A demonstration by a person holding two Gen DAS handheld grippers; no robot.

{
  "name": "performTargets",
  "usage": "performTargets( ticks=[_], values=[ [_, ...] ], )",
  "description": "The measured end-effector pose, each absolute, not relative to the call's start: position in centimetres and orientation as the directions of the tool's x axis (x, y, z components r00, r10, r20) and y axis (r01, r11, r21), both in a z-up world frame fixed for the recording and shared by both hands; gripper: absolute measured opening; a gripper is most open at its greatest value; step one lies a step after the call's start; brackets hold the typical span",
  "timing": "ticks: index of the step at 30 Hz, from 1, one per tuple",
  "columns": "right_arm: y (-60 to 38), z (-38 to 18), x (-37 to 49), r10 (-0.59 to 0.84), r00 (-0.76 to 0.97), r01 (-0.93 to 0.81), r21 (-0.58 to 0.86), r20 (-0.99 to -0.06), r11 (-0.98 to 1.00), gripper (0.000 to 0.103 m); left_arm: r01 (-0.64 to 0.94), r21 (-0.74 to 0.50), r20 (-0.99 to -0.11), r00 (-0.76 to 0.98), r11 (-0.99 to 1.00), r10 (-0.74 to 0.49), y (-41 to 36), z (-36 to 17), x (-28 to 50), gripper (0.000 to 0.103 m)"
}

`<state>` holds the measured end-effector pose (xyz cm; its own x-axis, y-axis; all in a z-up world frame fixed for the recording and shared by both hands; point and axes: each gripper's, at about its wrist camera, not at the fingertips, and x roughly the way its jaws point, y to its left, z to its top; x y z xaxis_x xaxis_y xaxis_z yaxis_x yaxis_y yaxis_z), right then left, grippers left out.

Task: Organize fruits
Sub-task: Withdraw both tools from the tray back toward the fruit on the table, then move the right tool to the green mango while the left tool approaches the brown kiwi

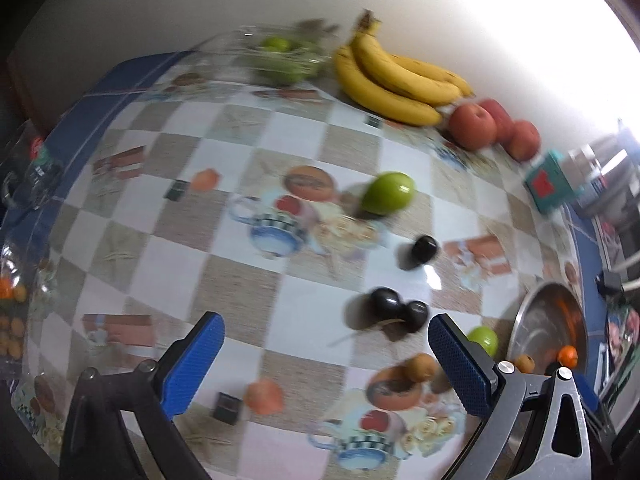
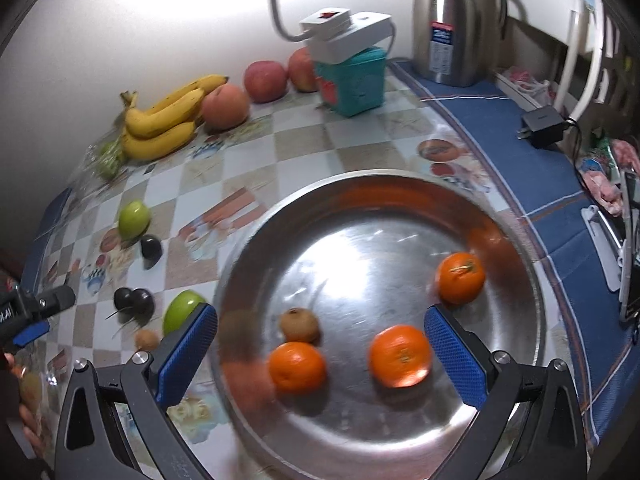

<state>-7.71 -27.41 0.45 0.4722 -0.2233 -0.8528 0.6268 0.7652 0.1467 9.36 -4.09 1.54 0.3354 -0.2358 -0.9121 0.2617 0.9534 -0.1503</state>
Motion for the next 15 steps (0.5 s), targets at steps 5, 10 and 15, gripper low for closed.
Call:
performTargets(
  ticks=[5, 10, 15],
  values=[
    [-25.2, 1.4, -6.5, -0.188, 0.511, 0.564, 0.163, -0.839, 0.809, 0.103, 0.206, -0.182, -0.912, 0.331, 0.961, -0.244, -2.0, 1.4, 10.3, 0.103],
    [-22.8, 2.3, -5.2, -0.165, 0.542, 0.500, 0.158, -0.824, 0.852, 0.103, 0.193, -0.186, -0.911, 0.334, 0.963, -0.242, -1.4, 1.4, 10.5, 0.103],
    [-21.0, 2.2, -3.4, -0.115, 0.542, 0.447, 0.169, -0.833, 0.878, 0.103, 0.207, -0.185, -0.914, 0.324, 0.961, -0.246, -1.7, 1.3, 10.5, 0.103]
  ],
)
